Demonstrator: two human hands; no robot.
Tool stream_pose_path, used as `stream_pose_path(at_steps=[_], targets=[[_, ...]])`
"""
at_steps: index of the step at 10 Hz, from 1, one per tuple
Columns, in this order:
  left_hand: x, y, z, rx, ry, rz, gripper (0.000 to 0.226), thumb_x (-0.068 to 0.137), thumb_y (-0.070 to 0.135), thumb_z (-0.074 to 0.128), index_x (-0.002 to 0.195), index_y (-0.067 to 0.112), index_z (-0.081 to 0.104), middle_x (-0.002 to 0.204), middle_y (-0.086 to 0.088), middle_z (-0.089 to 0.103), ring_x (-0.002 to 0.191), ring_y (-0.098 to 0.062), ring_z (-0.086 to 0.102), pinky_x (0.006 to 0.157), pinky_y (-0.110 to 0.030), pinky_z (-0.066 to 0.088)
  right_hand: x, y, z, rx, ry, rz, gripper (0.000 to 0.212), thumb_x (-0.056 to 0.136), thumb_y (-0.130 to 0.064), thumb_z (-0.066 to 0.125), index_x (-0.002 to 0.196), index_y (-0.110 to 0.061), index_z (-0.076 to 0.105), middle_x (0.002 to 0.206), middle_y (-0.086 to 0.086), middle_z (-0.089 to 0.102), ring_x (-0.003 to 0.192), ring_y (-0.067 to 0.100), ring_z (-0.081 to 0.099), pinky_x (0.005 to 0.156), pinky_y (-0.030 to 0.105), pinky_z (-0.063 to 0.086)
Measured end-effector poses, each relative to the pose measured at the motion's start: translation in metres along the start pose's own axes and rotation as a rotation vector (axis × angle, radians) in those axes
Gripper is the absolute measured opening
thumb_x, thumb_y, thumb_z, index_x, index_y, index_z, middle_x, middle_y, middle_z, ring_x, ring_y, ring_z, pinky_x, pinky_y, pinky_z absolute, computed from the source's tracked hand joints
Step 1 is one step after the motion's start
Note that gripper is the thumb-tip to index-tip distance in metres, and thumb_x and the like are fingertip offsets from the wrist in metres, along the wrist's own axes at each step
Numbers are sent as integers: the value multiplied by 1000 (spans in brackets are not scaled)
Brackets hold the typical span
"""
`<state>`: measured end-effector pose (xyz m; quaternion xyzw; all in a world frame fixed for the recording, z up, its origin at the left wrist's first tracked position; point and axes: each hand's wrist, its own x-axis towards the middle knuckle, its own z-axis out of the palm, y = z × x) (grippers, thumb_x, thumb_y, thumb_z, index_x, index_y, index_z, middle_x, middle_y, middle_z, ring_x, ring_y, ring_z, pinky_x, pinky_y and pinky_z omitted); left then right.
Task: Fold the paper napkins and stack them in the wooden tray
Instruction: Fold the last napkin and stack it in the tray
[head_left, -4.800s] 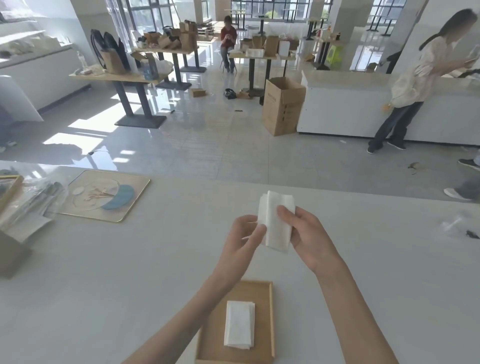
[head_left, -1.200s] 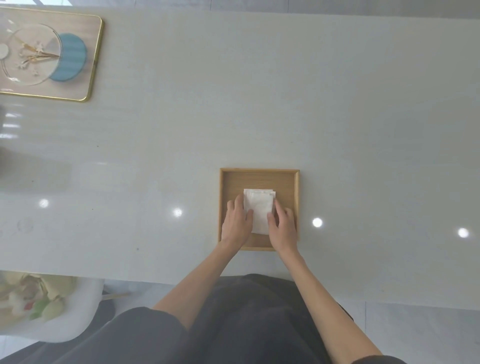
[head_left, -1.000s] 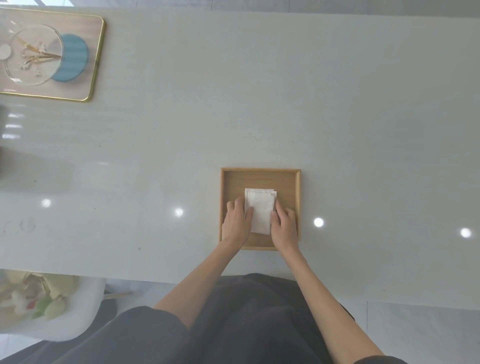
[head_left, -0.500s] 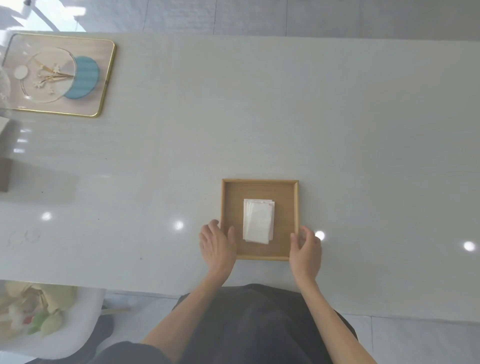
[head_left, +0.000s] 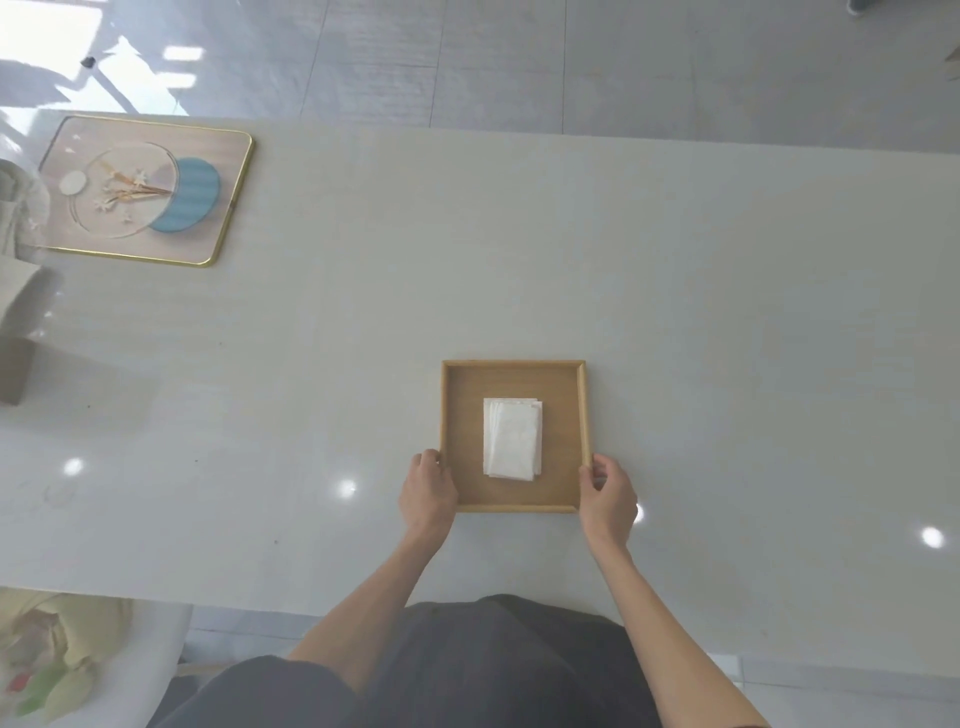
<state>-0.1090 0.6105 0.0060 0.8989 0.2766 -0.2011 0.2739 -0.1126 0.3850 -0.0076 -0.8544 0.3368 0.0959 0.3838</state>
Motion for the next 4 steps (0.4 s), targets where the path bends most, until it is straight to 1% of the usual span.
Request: stream_pose_path(at_steps=[1,2,3,4], targets=[[9,7,-3,8,4,17,23,103,15,46,122,9,58,127,-4,60,101,-30,65,80,-39,49,6,-5,1,10,-4,3,25,101,-21,59,123,-11,65,107,3,70,91,17,62,78,29,44],[11,9,-7,52,-17,32,21,104,15,45,121,7,56,127,-6,58,99,-33,64,75,-38,45,6,-7,1,11,-1,21,25,100,-21,61,122,-11,65,107,3,70,94,22,66,77,30,46],[13,7,-10,80,-52,49,20,105,16,45,121,7,52,124,-8,57,97,-33,63,74,-39,45,7,-6,2,12,-8,9,27,101,-22,61,125,-12,64,110,4,70,101,27,67,77,31,46],[10,8,-10,127,-12,112,24,105,21,46,125,9,47,126,-10,52,104,-34,60,77,-42,49,0,-10,-1,-156,28,-123,41,102,-29,58,140,-15,54,129,6,64,116,30,62,82,38,50]])
